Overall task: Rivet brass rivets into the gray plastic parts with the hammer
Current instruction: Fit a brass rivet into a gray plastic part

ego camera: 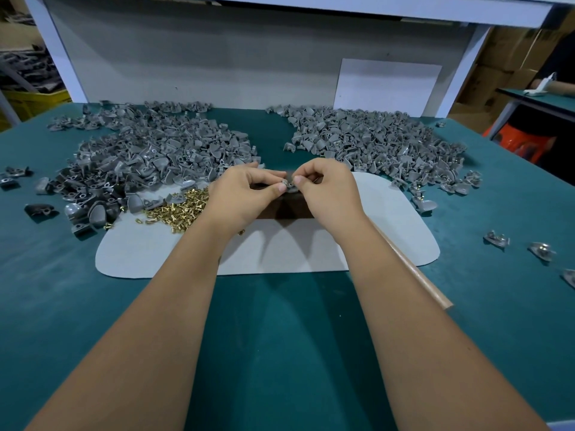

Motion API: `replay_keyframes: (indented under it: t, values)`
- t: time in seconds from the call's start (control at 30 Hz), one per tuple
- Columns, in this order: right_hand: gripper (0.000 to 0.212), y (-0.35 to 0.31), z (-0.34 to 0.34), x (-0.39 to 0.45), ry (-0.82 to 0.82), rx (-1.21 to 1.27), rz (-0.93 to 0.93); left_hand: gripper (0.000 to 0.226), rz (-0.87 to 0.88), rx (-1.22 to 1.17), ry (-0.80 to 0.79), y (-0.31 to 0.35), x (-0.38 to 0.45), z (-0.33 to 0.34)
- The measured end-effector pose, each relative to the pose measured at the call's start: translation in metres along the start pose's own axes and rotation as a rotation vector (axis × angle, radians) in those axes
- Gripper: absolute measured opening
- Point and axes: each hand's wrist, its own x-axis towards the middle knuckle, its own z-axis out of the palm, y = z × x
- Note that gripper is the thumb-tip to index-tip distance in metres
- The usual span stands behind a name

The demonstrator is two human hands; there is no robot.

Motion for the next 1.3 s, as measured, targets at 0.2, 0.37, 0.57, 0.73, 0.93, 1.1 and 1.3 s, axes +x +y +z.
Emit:
replay_keyframes:
  t: [0.2,0.37,0.57,0.73,0.93,1.1,1.3]
  values:
    - [0.022,0.000,0.003,0.000,0.019,-0.016,-0.009,0.023,0.036,0.060,-0.002,0.002,0.000,-0.001]
    - [0.030,0.001,0.004,0.000,0.047,-0.028,-0.025,0.024,0.039,0.049,-0.002,0.002,0.000,0.000]
    - [0.031,0.003,0.009,0.000,0.115,-0.146,-0.138,0.024,0.042,0.043,-0.004,0.000,0.001,0.000]
    - [0.020,0.004,0.011,0.003,0.109,-0.271,-0.188,0.018,0.034,0.020,0.000,-0.004,0.002,0.000]
    - [0.020,0.001,0.006,0.010,-0.007,-0.421,-0.293,0.019,0.028,0.013,0.031,-0.003,0.003,0.005]
    - [0.019,0.002,0.007,0.011,-0.016,-0.407,-0.247,0.027,0.033,0.023,0.029,-0.002,0.002,0.004]
    - [0.019,0.003,0.007,0.009,0.021,-0.272,-0.161,0.019,0.033,-0.021,0.017,-0.003,0.001,0.004]
